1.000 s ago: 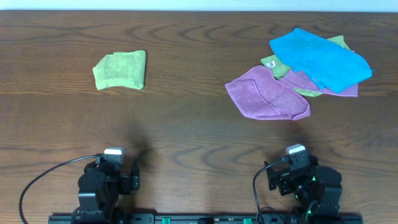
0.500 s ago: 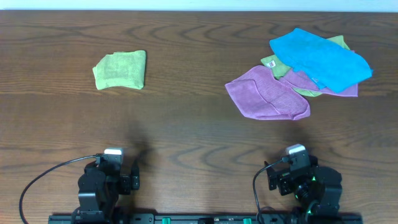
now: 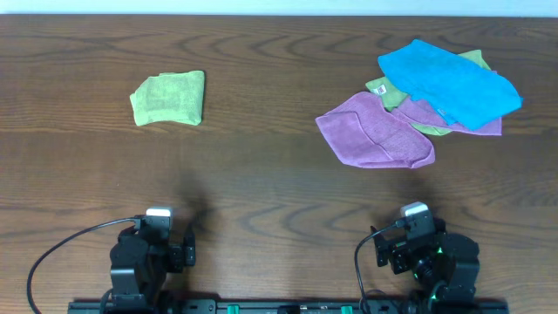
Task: Fold the cloth
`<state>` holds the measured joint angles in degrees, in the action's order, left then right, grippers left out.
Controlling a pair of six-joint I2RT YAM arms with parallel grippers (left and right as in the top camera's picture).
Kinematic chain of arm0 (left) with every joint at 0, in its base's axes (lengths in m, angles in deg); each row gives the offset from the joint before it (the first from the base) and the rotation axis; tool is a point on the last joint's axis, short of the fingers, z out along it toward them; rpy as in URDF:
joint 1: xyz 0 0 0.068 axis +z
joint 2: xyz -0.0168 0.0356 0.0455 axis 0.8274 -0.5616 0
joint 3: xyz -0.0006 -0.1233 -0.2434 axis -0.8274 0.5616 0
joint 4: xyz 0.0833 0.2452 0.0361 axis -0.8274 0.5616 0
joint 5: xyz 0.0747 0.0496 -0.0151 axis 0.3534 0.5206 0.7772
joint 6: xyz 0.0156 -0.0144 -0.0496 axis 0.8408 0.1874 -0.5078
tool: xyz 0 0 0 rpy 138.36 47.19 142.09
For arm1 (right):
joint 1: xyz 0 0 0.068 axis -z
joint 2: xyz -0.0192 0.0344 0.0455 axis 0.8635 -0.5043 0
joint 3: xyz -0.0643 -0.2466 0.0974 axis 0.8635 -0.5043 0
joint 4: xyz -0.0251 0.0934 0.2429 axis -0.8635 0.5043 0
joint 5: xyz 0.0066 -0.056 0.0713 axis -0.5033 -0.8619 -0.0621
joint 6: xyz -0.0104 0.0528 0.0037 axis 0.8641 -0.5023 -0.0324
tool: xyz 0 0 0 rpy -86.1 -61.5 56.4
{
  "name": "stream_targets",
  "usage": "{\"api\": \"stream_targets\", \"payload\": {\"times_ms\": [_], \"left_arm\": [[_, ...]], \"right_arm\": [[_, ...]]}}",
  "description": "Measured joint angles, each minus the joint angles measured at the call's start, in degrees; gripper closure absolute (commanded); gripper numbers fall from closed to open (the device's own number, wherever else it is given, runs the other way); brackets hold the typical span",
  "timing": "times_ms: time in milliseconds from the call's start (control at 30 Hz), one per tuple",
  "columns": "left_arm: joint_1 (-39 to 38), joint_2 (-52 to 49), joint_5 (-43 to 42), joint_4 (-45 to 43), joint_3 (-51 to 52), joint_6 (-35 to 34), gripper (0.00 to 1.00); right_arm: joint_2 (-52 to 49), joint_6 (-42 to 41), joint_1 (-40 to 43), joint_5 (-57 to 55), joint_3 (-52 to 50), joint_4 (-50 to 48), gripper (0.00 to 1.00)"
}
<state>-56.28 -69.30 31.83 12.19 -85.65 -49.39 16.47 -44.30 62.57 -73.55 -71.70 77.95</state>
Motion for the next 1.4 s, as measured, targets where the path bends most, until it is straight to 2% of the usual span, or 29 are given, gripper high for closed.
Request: {"api": "stream_targets", "payload": {"times_ms": [300, 400, 733, 833, 1167, 1400], "left_arm": [[0.0, -10.01, 3.06, -0.52, -0.5, 0.04, 0.05], [0.0, -15.98, 2.64, -2.38, -3.78, 0.07, 0.05], [0.0, -26.93, -9.09, -14.88, -9.73, 0.02, 0.05], [0.35, -31.17, -9.84, -14.56, -13.66, -0.13, 0.05], [1.86, -54.77, -2.23, -4.74, -33.59, -12.11, 0.05], [2.97, -62.71, 7.8, -5.92, -36.85, -17.25, 0.05]], "right_arm": [[0.0, 0.0, 0.0, 0.0, -0.02, 0.02, 0.01], [0.0, 0.0, 0.0, 0.02, -0.02, -0.02, 0.02], [0.0, 0.0, 0.0, 0.0, -0.02, -0.02, 0.01], [0.0, 0.0, 0.0, 0.0, -0.02, 0.02, 0.01], [0.0, 0.02, 0.0, 0.0, -0.02, 0.0, 0.01], [0.0, 0.02, 0.0, 0.0, -0.02, 0.0, 0.01]]}}
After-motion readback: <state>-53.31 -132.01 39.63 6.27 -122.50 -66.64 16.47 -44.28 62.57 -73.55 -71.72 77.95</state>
